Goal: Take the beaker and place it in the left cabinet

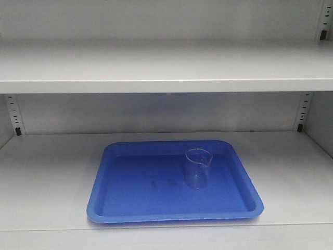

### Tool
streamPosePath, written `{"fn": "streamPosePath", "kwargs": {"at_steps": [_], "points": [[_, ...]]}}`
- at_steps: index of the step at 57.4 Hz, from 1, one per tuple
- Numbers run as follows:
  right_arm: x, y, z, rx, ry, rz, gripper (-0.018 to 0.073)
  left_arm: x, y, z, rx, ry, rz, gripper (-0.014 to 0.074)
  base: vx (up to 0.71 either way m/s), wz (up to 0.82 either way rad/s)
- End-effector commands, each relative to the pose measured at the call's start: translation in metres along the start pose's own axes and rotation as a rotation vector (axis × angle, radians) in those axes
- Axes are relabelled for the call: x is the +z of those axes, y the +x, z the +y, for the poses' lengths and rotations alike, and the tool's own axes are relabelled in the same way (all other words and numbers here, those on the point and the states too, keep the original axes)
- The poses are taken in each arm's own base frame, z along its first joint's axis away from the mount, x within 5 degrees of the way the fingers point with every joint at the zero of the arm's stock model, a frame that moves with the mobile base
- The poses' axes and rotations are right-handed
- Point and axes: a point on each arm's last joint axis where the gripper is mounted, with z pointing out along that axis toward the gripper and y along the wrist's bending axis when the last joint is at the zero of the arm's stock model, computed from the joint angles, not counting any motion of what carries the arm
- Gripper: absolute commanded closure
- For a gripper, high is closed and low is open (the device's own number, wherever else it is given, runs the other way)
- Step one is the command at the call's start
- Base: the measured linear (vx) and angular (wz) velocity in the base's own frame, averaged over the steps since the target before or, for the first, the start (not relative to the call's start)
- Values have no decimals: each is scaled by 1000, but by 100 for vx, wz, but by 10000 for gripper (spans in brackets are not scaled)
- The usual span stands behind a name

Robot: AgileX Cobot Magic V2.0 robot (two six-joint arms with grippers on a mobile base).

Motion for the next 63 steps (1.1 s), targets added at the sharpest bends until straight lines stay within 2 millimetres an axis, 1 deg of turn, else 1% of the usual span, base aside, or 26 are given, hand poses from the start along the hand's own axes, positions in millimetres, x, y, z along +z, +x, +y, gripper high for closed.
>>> {"fn": "streamPosePath", "kwargs": {"at_steps": [1, 7, 12, 15, 17, 19, 25, 63], "points": [[-10, 5, -5, 0, 52, -104, 565, -1, -3, 0, -12, -3, -85, 596, 0, 0], [-20, 31, -8, 41, 91, -119, 565, -1, -3, 0, -12, -3, -85, 596, 0, 0], [-27, 59, -8, 37, 95, -143, 565, -1, -3, 0, -12, -3, -85, 596, 0, 0], [-32, 69, -8, 32, 93, -189, 565, -1, -3, 0, -12, -3, -85, 596, 0, 0], [-35, 72, -8, 35, 96, -159, 565, -1, -3, 0, -12, -3, -85, 596, 0, 0], [-38, 72, -7, 23, 98, -167, 565, -1, -3, 0, -12, -3, -85, 596, 0, 0], [-35, 74, -8, -3, 100, -139, 565, -1, -3, 0, -12, -3, -85, 596, 0, 0], [-36, 73, -7, -3, 98, -152, 565, -1, -3, 0, -12, -3, -84, 596, 0, 0]]}}
